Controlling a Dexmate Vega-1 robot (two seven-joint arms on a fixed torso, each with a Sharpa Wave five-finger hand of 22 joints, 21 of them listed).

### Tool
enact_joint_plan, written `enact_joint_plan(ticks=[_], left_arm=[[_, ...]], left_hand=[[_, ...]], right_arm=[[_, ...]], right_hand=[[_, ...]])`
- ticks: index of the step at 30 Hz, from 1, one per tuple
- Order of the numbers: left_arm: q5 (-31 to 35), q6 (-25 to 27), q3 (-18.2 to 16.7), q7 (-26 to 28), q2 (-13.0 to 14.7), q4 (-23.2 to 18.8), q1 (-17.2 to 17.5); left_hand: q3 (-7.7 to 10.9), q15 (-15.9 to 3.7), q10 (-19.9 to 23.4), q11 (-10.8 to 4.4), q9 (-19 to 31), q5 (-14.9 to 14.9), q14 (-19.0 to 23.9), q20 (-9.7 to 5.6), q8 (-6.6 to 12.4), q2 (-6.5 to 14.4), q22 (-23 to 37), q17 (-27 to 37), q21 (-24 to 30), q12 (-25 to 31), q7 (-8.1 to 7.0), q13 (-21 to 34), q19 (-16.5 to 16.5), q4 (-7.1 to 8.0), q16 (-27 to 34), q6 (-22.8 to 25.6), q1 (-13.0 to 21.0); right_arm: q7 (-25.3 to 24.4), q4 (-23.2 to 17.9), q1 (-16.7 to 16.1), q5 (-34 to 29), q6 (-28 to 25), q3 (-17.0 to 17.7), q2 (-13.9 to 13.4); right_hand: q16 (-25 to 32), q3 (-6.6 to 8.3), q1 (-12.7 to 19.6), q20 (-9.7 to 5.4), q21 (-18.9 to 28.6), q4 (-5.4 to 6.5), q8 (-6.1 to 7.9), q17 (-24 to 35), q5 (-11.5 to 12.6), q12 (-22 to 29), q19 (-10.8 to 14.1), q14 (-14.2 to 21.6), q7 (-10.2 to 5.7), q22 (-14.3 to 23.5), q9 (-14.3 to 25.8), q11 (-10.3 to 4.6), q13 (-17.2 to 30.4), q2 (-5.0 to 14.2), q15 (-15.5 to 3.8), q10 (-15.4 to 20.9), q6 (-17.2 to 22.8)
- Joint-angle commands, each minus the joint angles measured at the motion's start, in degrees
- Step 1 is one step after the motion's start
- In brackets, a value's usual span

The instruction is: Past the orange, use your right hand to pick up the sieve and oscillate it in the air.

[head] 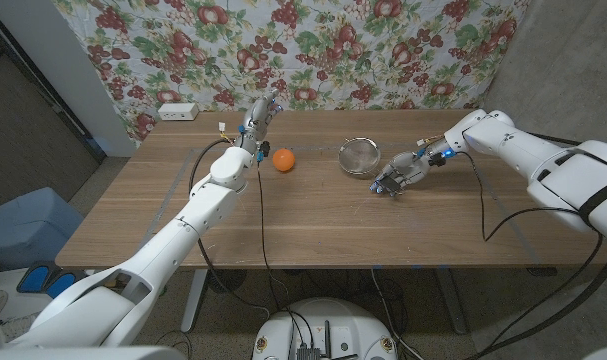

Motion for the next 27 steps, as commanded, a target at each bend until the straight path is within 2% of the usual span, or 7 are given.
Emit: enact_joint_plan(ticks=[1, 5, 9, 14, 16, 20, 27], left_arm=[[0.06, 0.18, -0.02, 0.12, 0.1, -0.28, 0.04], [-0.03, 0.18, -0.04, -0.01, 0.11, -0.21, 0.01], [0.02, 0.07, 0.03, -0.25, 0.17, -0.12, -0.1], [0.07, 0.05, 0.07, -0.38, 0.23, -0.14, -0.18], [0.03, 0.02, 0.07, -0.5, 0.26, -0.17, -0.18], [0.1, 0.04, 0.05, -0.42, 0.34, -0.39, -0.1], [-0.01, 0.15, -0.1, -0.4, 0.61, -0.98, 0.28]], left_hand=[[0.58, 0.16, -0.06, 0.23, 0.18, 0.24, -0.21, 0.07, 0.35, 1.21, 0.04, 0.0, 0.44, 0.38, 0.33, 0.11, 0.32, -0.08, 0.3, 0.34, -0.39], [0.67, 0.2, -0.02, 0.27, 0.19, 0.24, -0.19, 0.12, 0.36, 1.2, 0.03, -0.02, 0.45, 0.4, 0.31, 0.11, 0.37, -0.14, 0.3, 0.4, -0.41], [0.76, 0.19, -0.01, 0.35, 0.19, 0.24, -0.15, 0.13, 0.37, 1.2, 0.03, -0.04, 0.45, 0.4, 0.31, 0.11, 0.38, -0.19, 0.31, 0.43, -0.43], [0.87, 0.16, 0.04, 0.41, 0.19, 0.24, -0.13, 0.02, 0.36, 1.2, 0.03, -0.06, 0.49, 0.42, 0.3, 0.11, 0.48, -0.27, 0.3, 0.44, -0.44], [0.92, 0.2, 0.03, 0.38, 0.19, 0.24, -0.11, 0.04, 0.36, 1.2, 0.03, -0.07, 0.5, 0.42, 0.28, 0.11, 0.52, -0.3, 0.3, 0.44, -0.44], [0.97, 0.2, 0.06, 0.36, 0.19, 0.24, -0.09, 0.01, 0.35, 1.2, 0.02, -0.07, 0.5, 0.43, 0.25, 0.11, 0.54, -0.34, 0.3, 0.44, -0.45], [1.12, 0.16, 0.06, 0.32, 0.19, 0.24, -0.07, 0.0, 0.34, 1.19, 0.02, -0.09, 0.5, 0.43, 0.25, 0.11, 0.57, -0.45, 0.29, 0.45, -0.46]], right_arm=[[1.55, 2.96, 0.97, -1.23, 1.65, -0.36, 1.14], [1.92, 2.71, 0.93, -1.22, 1.3, -0.18, 0.99], [1.57, 0.07, 0.01, -0.72, 0.39, 0.5, -0.28], [-0.27, -5.66, -2.02, 0.45, -2.12, 1.82, -3.02], [-1.6, -8.38, -3.2, 1.34, -3.24, 2.74, -4.33], [-6.24, -15.26, -6.9, 4.44, -5.42, 5.98, -7.52], [-18.09, -24.6, -17.18, 15.01, -3.27, 16.22, -11.01]], right_hand=[[-0.6, -2.09, -2.59, -2.16, -1.16, 0.39, 0.14, -0.14, 0.14, -0.04, -0.68, -2.52, 0.24, 0.18, -0.35, 0.5, -0.41, -1.54, -1.91, -1.55, -1.06], [-0.96, -5.59, -6.14, -0.31, -3.03, 1.34, 0.2, -0.37, 0.72, 0.04, -1.11, -5.49, 0.85, 0.25, -1.19, 1.56, -1.3, -3.85, -0.5, -3.97, -2.82], [-1.67, -9.14, -10.43, 3.45, -4.58, 2.76, 0.24, -0.55, 1.6, 0.07, -0.74, -9.0, 1.5, 0.44, -2.09, 2.27, -2.18, -6.32, 2.78, -6.68, -4.75], [-2.72, -10.79, -12.19, 5.44, -5.54, 3.4, 0.28, -0.42, 2.36, -0.03, -0.53, -13.35, 1.62, 0.6, -2.74, 2.89, -2.44, -6.73, 4.9, -9.7, -6.14], [-3.76, -11.67, -12.28, 6.75, -6.4, 3.22, 0.06, -0.43, 2.88, -0.29, -0.68, -17.42, 1.75, 0.7, -3.29, 3.3, -2.58, -6.75, 5.99, -13.49, -8.16], [-4.95, -12.88, -12.19, 7.17, -7.82, 2.86, -0.13, -0.32, 3.41, -0.25, -1.68, -22.88, 2.3, 0.84, -4.06, 3.84, -2.49, -6.65, 7.85, -18.91, -11.47], [-7.14, -14.72, -11.27, 6.44, -11.97, 1.91, 0.19, -0.42, 3.89, -0.07, -7.75, -32.56, 1.25, 0.89, -5.46, 3.19, -2.46, -6.06, 9.39, -27.1, -16.52]])
